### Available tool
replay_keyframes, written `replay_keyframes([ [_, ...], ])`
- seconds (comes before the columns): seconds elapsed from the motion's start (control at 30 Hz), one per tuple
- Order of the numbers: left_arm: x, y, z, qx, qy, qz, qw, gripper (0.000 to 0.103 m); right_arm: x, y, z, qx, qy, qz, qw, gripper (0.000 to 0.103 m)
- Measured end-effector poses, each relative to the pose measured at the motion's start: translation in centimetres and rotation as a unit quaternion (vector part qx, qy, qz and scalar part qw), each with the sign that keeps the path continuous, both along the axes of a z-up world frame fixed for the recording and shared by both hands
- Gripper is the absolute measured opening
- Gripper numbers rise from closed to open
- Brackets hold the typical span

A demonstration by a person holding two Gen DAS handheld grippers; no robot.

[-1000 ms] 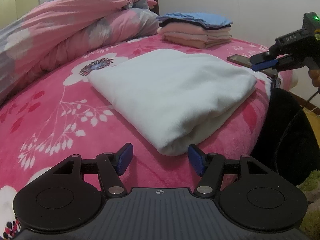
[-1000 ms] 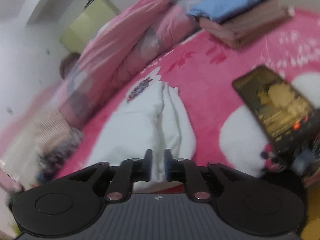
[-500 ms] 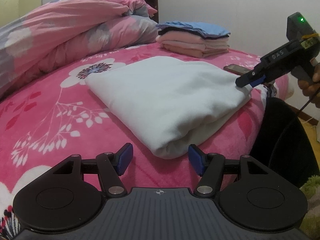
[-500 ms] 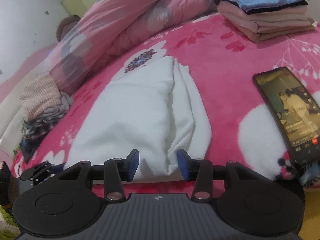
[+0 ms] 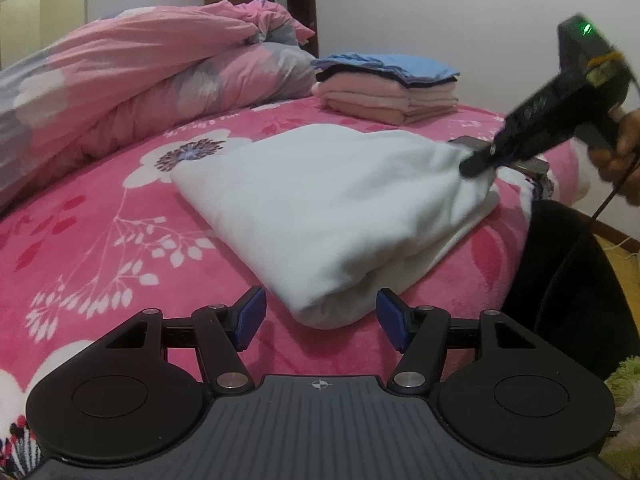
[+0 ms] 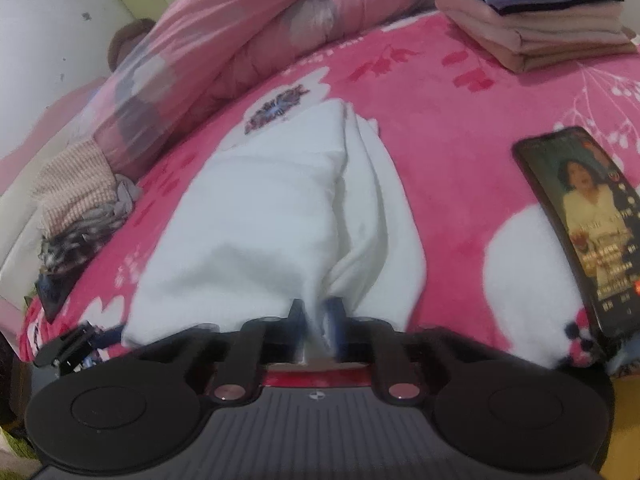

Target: Fold clothes

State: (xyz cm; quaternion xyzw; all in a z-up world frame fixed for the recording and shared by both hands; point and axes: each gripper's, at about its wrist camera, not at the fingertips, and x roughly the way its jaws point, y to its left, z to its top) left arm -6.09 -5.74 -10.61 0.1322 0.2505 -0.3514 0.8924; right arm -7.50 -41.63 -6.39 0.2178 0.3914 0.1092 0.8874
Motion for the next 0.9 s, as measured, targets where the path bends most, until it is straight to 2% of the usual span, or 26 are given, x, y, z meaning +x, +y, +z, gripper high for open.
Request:
replay_keyframes([
  [0.1, 0.4, -0.1, 0.1, 0.003, 0.004, 0.019, 0.9998, 0.061, -0.3, 0.2, 1.7, 0.002, -0.035, -0.003, 0.999, 0.011],
  [0.27, 1.0, -0.3, 0.3, 0.007, 0.012, 0.049, 0.9987, 0.058, 0.3, -0.3, 3.7, 0.014, -0.062, -0.009, 0.998, 0.01],
  [0.4, 1.4, -0.2, 0.2, 0.009, 0.024, 0.063, 0.9977, 0.056, 0.1, -0.1, 6.9, -0.002, -0.123, 0.003, 0.992, 0.01],
  [0.47, 1.4, -0.2, 0.1, 0.012, 0.029, 0.066, 0.9973, 0.055, 0.1, -0.5, 5.7, -0.017, -0.109, 0.001, 0.994, 0.01],
  [0.6, 1.3, -0.5, 0.1, 0.024, 0.035, 0.068, 0.9968, 0.052, 0.5, -2.3, 0.1, 0.0, -0.02, -0.026, 0.999, 0.01],
  [0.67, 1.1, -0.8, 0.3, 0.037, 0.032, 0.065, 0.9967, 0.05, 0.3, -2.5, 0.1, 0.009, -0.026, -0.032, 0.999, 0.01],
  [0.77, 0.8, -1.2, 0.5, 0.055, 0.027, 0.06, 0.9963, 0.047, -0.5, -1.8, 2.7, -0.014, -0.081, -0.016, 0.996, 0.01],
  [0.8, 0.8, -1.3, 0.5, 0.06, 0.026, 0.059, 0.9961, 0.046, -0.7, -1.7, 3.0, -0.021, -0.087, -0.01, 0.996, 0.01],
  [0.83, 0.7, -1.4, 0.5, 0.065, 0.025, 0.058, 0.9959, 0.046, -0.8, -1.7, 2.8, -0.026, -0.086, -0.007, 0.996, 0.01],
  [0.9, 0.5, -1.5, 0.4, 0.076, 0.022, 0.055, 0.9954, 0.046, -0.5, -2.1, 0.3, -0.022, -0.045, -0.011, 0.999, 0.01],
])
